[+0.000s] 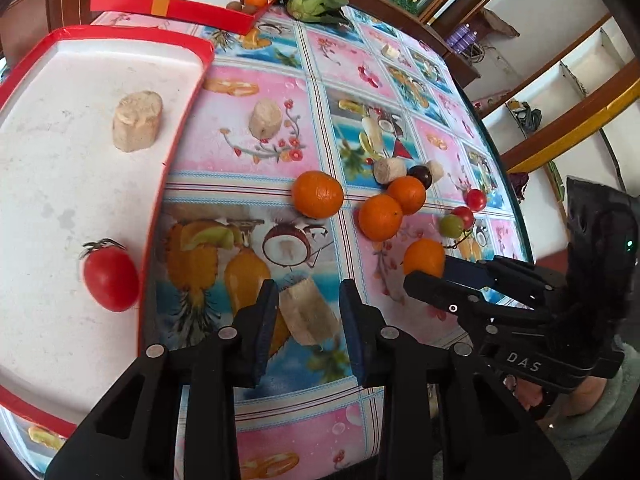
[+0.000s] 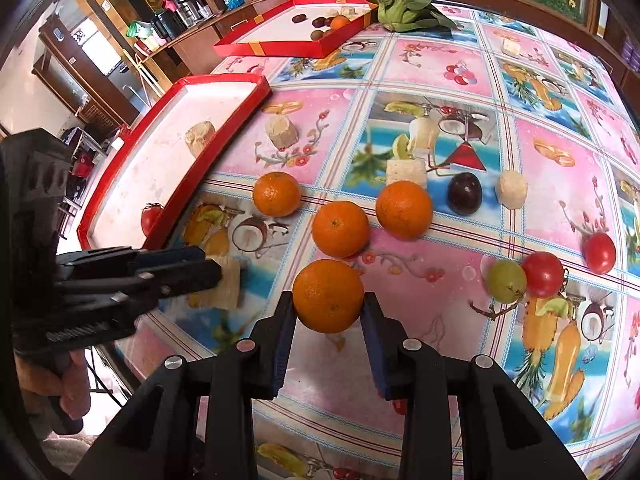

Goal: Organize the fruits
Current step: 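Grasp the orange with the right tool while the left tool grasps the beige chunk, then carry the orange with the right tool into the white tray while the left tool releases the chunk there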

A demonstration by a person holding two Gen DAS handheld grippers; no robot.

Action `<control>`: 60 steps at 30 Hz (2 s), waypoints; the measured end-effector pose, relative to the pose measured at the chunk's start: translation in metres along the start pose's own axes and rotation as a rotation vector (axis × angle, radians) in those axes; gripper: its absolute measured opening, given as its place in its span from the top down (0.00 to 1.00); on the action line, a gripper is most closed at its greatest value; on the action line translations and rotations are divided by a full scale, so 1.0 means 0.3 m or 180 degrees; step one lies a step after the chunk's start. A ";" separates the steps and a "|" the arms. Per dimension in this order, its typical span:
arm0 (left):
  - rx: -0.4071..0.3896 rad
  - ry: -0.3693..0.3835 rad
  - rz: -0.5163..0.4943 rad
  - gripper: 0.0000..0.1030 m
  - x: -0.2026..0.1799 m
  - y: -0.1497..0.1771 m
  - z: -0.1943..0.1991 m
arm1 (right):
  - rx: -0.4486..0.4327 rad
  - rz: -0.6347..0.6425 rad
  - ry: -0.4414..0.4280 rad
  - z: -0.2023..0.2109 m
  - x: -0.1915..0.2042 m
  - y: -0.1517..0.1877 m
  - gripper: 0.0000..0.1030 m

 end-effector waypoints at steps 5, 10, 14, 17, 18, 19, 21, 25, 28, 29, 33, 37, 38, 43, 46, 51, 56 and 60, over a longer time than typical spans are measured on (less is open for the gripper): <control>0.0033 -0.0021 -0.0036 0.72 0.011 0.019 -0.001 | -0.0019 0.0016 -0.0026 -0.009 0.025 -0.010 0.67; -0.0001 0.0061 -0.0085 0.72 -0.005 0.030 0.016 | -0.0019 0.0028 -0.0025 -0.009 0.038 -0.011 0.67; 0.0110 -0.0035 -0.0140 0.72 -0.012 0.047 -0.004 | -0.0011 0.0059 -0.0011 -0.010 0.047 -0.009 0.67; 0.0166 -0.0039 -0.0123 0.65 -0.023 0.053 -0.028 | -0.0017 0.0071 -0.0006 -0.009 0.050 -0.007 0.67; 0.0159 -0.0065 -0.0131 0.62 -0.027 0.052 -0.033 | -0.0022 0.0071 -0.0004 -0.008 0.050 -0.006 0.67; 0.0141 -0.0107 -0.0156 0.57 -0.036 0.050 -0.039 | -0.0026 0.0066 -0.0004 -0.007 0.049 -0.005 0.67; 0.0163 -0.0155 -0.0197 0.56 -0.047 0.047 -0.058 | -0.0034 0.0056 -0.0001 -0.004 0.046 -0.003 0.67; 0.0166 -0.0220 -0.0341 0.56 -0.081 0.042 -0.081 | -0.0043 0.0030 0.0017 0.006 0.033 0.006 0.67; 0.0156 -0.0252 -0.0404 0.62 -0.090 0.046 -0.084 | -0.0050 0.0008 0.0035 0.016 0.022 0.014 0.67; 0.0155 -0.0238 -0.0407 0.62 -0.088 0.050 -0.084 | -0.0054 0.0006 0.0040 0.019 0.020 0.016 0.67; 0.0140 -0.0214 -0.0367 0.63 -0.071 0.065 -0.071 | -0.0084 -0.0003 0.0043 0.034 0.014 0.021 0.67; 0.0102 -0.0155 -0.0280 0.63 -0.049 0.066 -0.036 | -0.0107 -0.0023 0.0023 0.036 0.013 0.018 0.67; 0.0078 -0.0128 -0.0241 0.63 -0.039 0.066 -0.020 | -0.0108 -0.0026 0.0017 0.035 0.014 0.017 0.67; -0.0055 -0.0110 -0.0078 0.63 0.020 0.050 0.054 | -0.0120 0.0013 -0.0038 0.026 0.035 -0.009 0.67; -0.0135 -0.0133 0.0000 0.63 0.065 0.032 0.100 | -0.0136 0.0101 -0.0077 0.020 0.069 -0.041 0.67; -0.0262 -0.0232 0.0141 0.63 0.167 -0.001 0.166 | -0.0149 0.0322 -0.0170 -0.004 0.158 -0.107 0.67; -0.0318 -0.0372 0.0287 0.63 0.290 -0.011 0.201 | -0.0129 0.0540 -0.0276 -0.047 0.267 -0.180 0.67; -0.0265 -0.0427 0.0355 0.63 0.359 0.006 0.191 | -0.0067 0.0678 -0.0345 -0.112 0.359 -0.246 0.68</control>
Point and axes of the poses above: each gripper's, at about its wrist camera, not at the fingertips, and z roughly against the way its jaws point, x to its left, y to its underside, the point moved 2 cm from there along -z, roughly the way its jaws point, and after that the axes turned 8 degrees about -y, right-handed, at the moved point
